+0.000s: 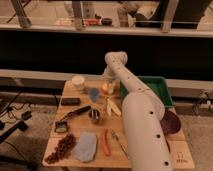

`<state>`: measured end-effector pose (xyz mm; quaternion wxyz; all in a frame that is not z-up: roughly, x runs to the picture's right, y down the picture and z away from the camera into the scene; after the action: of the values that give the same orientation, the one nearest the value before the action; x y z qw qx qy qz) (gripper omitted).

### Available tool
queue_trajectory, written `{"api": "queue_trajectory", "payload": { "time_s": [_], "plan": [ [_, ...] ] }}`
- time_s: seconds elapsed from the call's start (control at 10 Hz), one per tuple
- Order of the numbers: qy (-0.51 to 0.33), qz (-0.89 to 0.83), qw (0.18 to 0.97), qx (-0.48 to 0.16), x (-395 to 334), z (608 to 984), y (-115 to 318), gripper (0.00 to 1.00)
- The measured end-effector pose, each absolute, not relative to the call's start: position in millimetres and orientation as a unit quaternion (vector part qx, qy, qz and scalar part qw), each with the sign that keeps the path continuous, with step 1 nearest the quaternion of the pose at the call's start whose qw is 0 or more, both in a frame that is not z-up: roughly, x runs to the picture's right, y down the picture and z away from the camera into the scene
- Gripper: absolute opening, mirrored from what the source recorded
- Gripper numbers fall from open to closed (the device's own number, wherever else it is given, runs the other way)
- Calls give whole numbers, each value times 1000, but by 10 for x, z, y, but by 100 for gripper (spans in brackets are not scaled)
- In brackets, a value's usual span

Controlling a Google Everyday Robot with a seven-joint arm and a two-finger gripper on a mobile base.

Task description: Place apple in red bowl

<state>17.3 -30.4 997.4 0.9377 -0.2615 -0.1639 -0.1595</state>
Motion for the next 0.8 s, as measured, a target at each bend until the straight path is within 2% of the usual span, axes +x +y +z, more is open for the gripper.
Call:
{"api": "queue_trajectory", "payload": {
  "time_s": [0.8],
  "plan": [
    [-194,-158,924,-288,154,9996,-180,78]
  ]
}}
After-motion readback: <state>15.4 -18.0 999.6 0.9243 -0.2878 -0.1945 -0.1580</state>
